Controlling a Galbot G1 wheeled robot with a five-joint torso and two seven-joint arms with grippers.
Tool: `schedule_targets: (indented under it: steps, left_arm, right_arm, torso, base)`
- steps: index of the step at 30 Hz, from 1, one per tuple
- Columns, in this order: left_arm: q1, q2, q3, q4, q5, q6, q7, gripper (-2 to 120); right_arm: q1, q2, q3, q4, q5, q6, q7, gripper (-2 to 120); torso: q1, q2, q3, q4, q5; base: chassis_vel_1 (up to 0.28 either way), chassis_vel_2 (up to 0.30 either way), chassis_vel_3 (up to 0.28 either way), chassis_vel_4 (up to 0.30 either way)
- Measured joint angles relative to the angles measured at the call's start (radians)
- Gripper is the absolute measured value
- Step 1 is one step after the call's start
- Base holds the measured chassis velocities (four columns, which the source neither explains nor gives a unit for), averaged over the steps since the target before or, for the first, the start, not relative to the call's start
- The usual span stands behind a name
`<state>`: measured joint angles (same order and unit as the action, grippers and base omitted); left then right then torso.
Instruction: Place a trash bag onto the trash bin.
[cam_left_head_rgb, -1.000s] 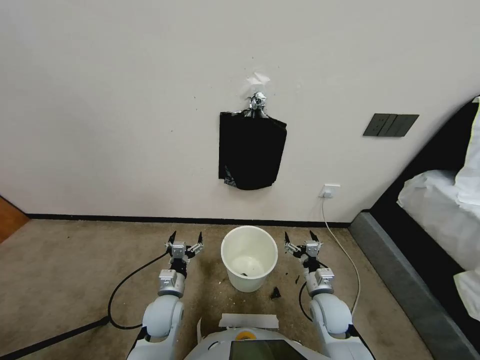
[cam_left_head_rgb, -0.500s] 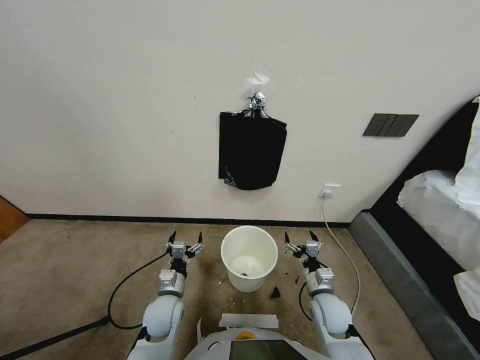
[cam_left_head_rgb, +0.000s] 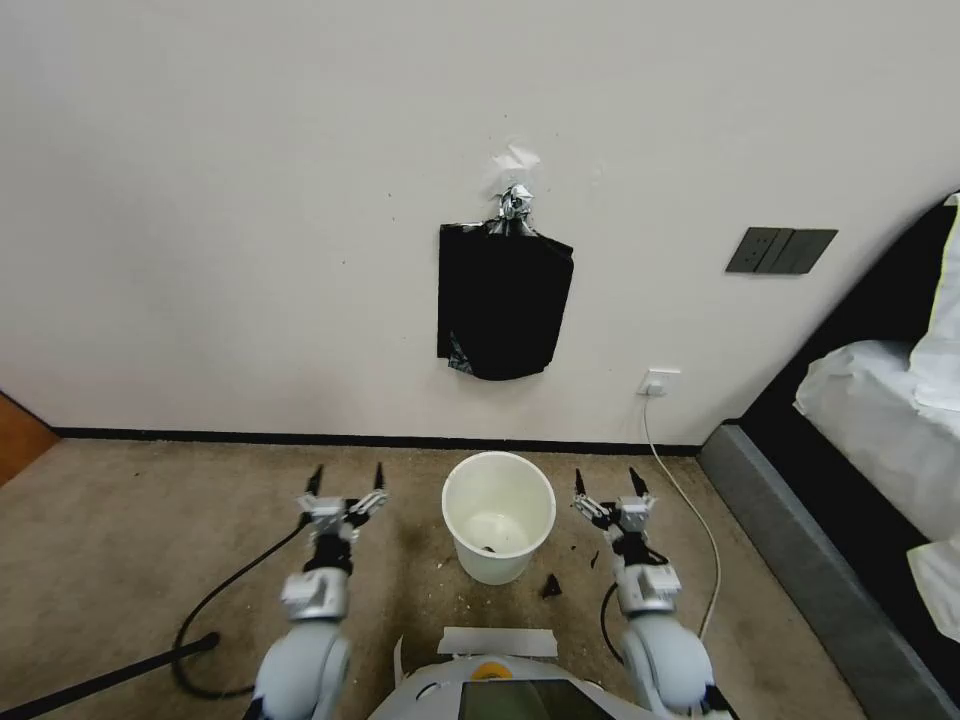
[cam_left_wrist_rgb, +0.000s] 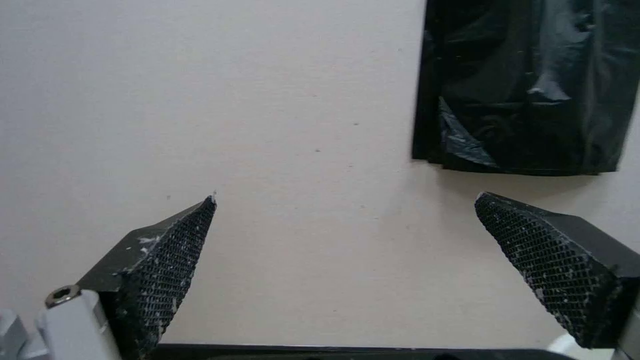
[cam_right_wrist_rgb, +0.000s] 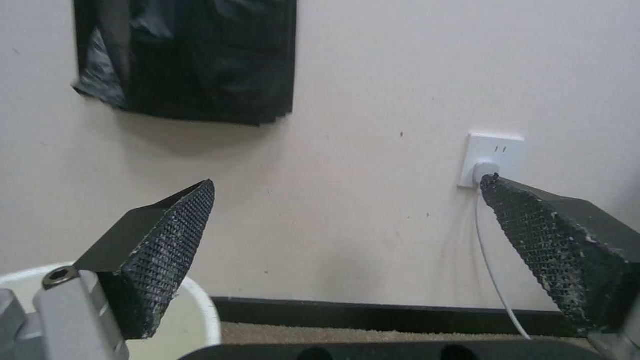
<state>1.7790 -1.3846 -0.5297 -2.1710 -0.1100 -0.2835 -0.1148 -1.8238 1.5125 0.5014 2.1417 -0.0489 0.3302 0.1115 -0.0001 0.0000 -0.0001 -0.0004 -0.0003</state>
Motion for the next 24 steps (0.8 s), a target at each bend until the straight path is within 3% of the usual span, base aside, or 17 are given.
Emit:
schedule_targets:
  steps: [15,24]
  left_arm:
    - [0.013,0.003,0.015,0.015,-0.015,0.003,0.012,100]
    - [0.003,0.031,0.017,0.029,-0.045,0.004,0.017,100]
  right_arm:
    - [0.043,-0.044,-0.031,-0.012,0.082,-0.017,0.001,100]
    - [0.322,-0.230,-0.108,-0.082,0.359,-0.126,-0.038,100]
  torso:
    - [0.000,0.000,0.000,0.0004,0.0003]
    - [0.000,0.000,0.000,0.0006,0.0005]
  base:
    - [0.000,0.000,0.000,0.000]
    - [0.000,0.000,0.000,0.000]
